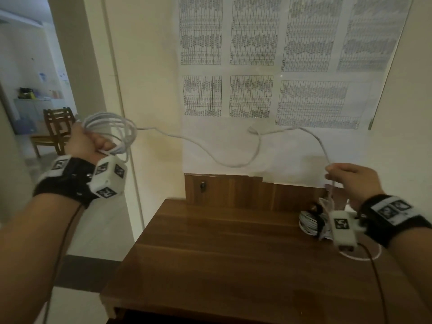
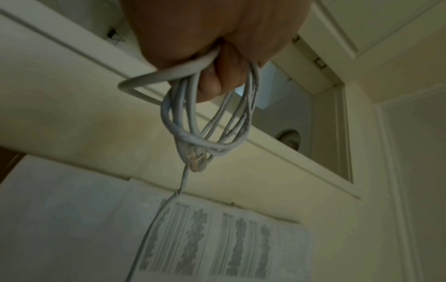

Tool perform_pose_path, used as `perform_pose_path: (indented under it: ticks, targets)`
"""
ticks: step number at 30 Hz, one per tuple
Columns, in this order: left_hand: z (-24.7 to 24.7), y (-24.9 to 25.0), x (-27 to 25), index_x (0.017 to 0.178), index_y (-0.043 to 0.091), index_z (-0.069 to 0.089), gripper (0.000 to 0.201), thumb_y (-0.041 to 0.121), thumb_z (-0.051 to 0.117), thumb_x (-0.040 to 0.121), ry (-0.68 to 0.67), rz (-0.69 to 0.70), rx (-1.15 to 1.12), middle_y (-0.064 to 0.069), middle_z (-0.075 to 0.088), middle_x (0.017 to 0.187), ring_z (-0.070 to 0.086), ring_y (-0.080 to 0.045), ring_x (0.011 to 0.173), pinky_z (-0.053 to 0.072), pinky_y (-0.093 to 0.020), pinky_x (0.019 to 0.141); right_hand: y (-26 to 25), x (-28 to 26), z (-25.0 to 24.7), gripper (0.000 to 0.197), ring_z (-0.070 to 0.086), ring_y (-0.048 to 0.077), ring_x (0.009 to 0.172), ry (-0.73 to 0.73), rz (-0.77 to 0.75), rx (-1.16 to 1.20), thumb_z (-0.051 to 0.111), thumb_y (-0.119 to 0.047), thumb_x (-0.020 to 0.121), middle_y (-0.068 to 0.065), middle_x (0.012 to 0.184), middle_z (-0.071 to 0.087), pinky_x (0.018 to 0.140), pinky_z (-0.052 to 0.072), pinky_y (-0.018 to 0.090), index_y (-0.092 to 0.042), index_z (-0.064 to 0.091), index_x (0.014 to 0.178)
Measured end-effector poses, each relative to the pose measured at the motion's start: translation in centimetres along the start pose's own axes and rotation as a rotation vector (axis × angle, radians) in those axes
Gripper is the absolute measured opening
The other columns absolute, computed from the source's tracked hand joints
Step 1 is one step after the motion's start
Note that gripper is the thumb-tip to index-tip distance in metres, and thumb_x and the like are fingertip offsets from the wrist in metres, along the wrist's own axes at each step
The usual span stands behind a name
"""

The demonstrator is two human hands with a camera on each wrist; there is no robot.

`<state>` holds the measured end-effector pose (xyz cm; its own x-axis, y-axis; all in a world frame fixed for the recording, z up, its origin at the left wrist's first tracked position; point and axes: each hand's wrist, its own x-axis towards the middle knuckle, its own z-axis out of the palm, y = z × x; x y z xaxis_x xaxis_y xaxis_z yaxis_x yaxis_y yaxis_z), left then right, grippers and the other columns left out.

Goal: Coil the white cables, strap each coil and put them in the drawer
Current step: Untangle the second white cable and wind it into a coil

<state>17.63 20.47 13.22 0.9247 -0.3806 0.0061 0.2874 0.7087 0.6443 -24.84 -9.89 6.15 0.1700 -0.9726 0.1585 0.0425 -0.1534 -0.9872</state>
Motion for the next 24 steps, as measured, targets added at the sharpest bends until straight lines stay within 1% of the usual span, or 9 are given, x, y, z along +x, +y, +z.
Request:
perform_pose_path:
  ticks: [3, 5, 8, 12, 15, 18, 19, 21, 24]
  targets:
    - [1.4, -2.4, -1.4, 0.05, 0.023, 0.03, 0.06, 0.045, 0.04, 0.105, -0.032, -0.027, -0.016, 0.007, 0.02, 0.044, 0.019, -0.009, 0.038, 0.019, -0.021, 0.04, 0.8, -0.7, 2.5, 0.016, 0.069, 0.028, 0.089, -0.059, -0.011, -0.025, 0.077, -0.007, 0.084, 0.017, 0.095, 0.072, 0.078, 0.06, 0.041, 0.001, 0.073, 0.097]
    - [2.2, -3.9, -1.4, 0.054, 0.023, 0.028, 0.058, 0.047, 0.04, 0.105, -0.023, -0.069, -0.017, 0.007, 0.019, 0.044, 0.017, -0.01, 0.038, 0.017, -0.021, 0.039, 1.6, -0.8, 3.8, 0.013, 0.069, 0.029, 0.083, -0.072, -0.106, -0.23, 0.081, -0.009, 0.081, 0.014, 0.089, 0.073, 0.076, 0.059, 0.04, -0.002, 0.073, 0.089]
    - [3.8, -5.3, -2.9, 0.058, 0.024, 0.024, 0.055, 0.046, 0.04, 0.105, -0.116, -0.105, -0.015, 0.006, 0.017, 0.042, 0.015, -0.01, 0.035, 0.017, -0.018, 0.036, 2.1, -0.7, 5.1, 0.012, 0.065, 0.025, 0.069, -0.103, -0.153, -0.507, 0.081, -0.011, 0.081, 0.011, 0.08, 0.071, 0.063, 0.053, 0.032, -0.01, 0.069, 0.082]
    - [5.3, -6.1, -5.6, 0.049, 0.024, 0.028, 0.063, 0.051, 0.045, 0.102, -0.249, -0.156, 0.005, 0.007, 0.015, 0.042, 0.014, -0.009, 0.035, 0.016, -0.02, 0.035, 1.6, -1.1, 5.1, 0.014, 0.06, 0.019, 0.053, -0.281, -0.134, -0.607, 0.067, 0.003, 0.088, 0.018, 0.073, 0.069, 0.046, 0.047, 0.021, -0.01, 0.067, 0.095]
    - [5.8, -6.6, -7.7, 0.049, 0.024, 0.03, 0.062, 0.056, 0.048, 0.099, -0.347, -0.202, 0.025, 0.007, 0.014, 0.045, 0.013, -0.008, 0.038, 0.013, -0.02, 0.04, 1.0, -1.5, 5.4, 0.025, 0.059, 0.022, 0.063, -0.243, -0.244, -0.587, 0.059, 0.003, 0.089, 0.013, 0.077, 0.065, 0.053, 0.046, 0.024, -0.018, 0.07, 0.097]
    - [6.6, -8.0, -9.9, 0.053, 0.025, 0.029, 0.059, 0.06, 0.05, 0.096, -0.448, -0.259, 0.067, 0.007, 0.014, 0.049, 0.012, -0.008, 0.042, 0.013, -0.021, 0.043, 0.0, -3.3, 7.1, 0.012, 0.066, 0.02, 0.081, -0.25, -0.295, -0.42, 0.067, -0.013, 0.091, 0.006, 0.095, 0.07, 0.072, 0.054, 0.028, -0.023, 0.071, 0.097]
    - [6.9, -8.5, -10.7, 0.053, 0.026, 0.029, 0.059, 0.061, 0.051, 0.095, -0.469, -0.269, 0.088, 0.007, 0.014, 0.05, 0.013, -0.008, 0.042, 0.015, -0.021, 0.042, -0.3, -4.4, 7.9, 0.011, 0.068, 0.017, 0.088, -0.309, -0.289, -0.355, 0.07, -0.02, 0.091, 0.003, 0.1, 0.072, 0.079, 0.057, 0.03, -0.023, 0.071, 0.101]
    - [7.4, -9.8, -12.1, 0.052, 0.026, 0.032, 0.058, 0.061, 0.052, 0.094, -0.492, -0.286, 0.131, 0.007, 0.014, 0.051, 0.013, -0.008, 0.043, 0.016, -0.022, 0.042, -0.8, -6.8, 9.7, 0.025, 0.07, 0.013, 0.099, -0.471, -0.305, -0.26, 0.073, -0.023, 0.089, -0.002, 0.107, 0.073, 0.089, 0.056, 0.03, -0.022, 0.068, 0.114]
    - [8.0, -11.2, -13.9, 0.054, 0.026, 0.034, 0.056, 0.063, 0.055, 0.091, -0.536, -0.314, 0.158, 0.007, 0.014, 0.052, 0.013, -0.008, 0.044, 0.015, -0.022, 0.044, -0.7, -9.7, 12.5, 0.049, 0.068, 0.012, 0.109, -0.742, -0.244, -0.116, 0.078, -0.008, 0.083, -0.002, 0.115, 0.072, 0.097, 0.053, 0.033, -0.019, 0.059, 0.127]
